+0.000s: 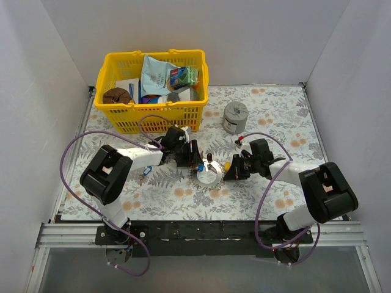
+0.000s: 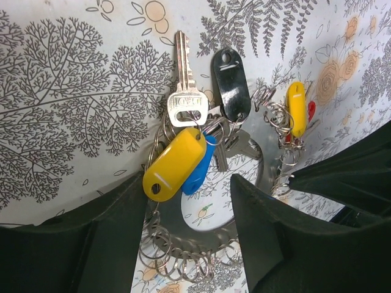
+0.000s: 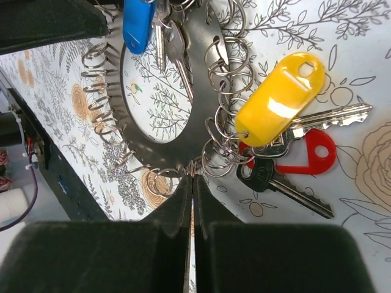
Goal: Put the keys on the keyring
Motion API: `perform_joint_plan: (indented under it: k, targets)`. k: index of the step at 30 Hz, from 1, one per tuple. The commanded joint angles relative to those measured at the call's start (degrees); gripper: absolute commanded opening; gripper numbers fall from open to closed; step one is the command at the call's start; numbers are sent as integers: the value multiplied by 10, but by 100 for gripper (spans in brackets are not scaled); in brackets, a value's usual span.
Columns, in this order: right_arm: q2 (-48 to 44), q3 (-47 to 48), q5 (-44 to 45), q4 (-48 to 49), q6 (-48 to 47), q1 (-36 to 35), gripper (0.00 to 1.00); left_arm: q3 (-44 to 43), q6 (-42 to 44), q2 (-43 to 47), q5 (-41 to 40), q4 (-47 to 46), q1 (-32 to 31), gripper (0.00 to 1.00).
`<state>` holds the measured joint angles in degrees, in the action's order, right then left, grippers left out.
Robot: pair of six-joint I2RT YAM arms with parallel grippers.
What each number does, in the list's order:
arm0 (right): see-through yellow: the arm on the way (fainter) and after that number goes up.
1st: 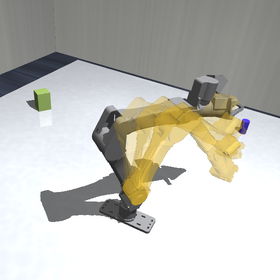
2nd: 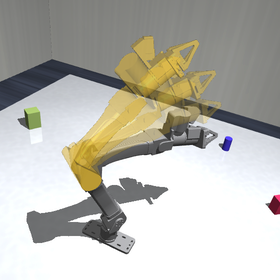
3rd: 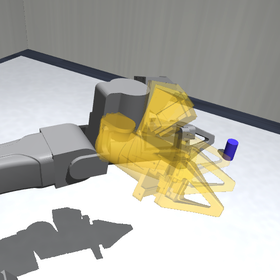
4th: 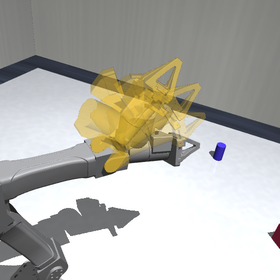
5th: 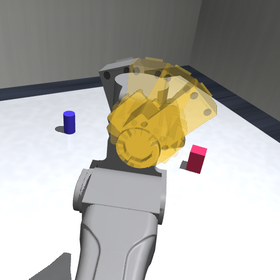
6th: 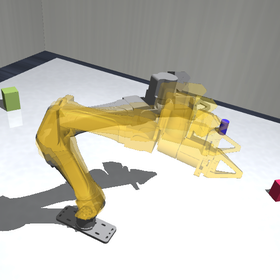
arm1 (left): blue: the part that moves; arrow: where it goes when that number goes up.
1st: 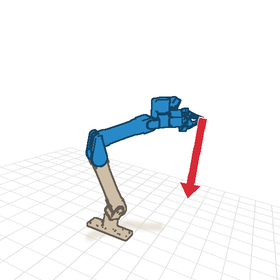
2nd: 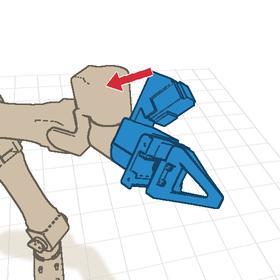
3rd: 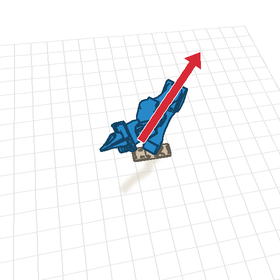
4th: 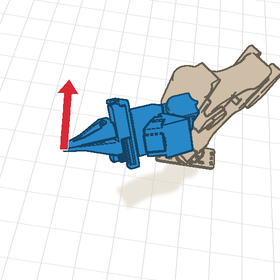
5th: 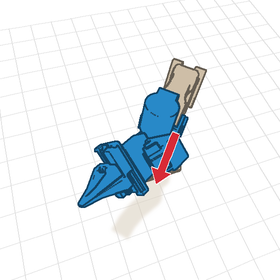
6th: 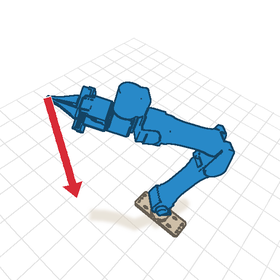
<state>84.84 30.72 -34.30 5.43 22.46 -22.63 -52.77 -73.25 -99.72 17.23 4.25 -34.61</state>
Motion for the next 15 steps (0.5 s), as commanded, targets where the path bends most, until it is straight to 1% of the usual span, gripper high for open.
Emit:
perform_joint_plan:
  k: [1,5,12,15]
  targets:
    - [-34,-14,18,43,-9,-1,1,17,8,29,11,8,1,56]
    - [-56,-27,1,79,-15,-1,1,23,13,41,28,-8,1,56]
    - [-79,-29,-27,110,-37,-1,1,43,20,78,53,-39,2,56]
    - [-90,-36,-41,128,-44,-1,1,56,21,87,73,-75,1,56]
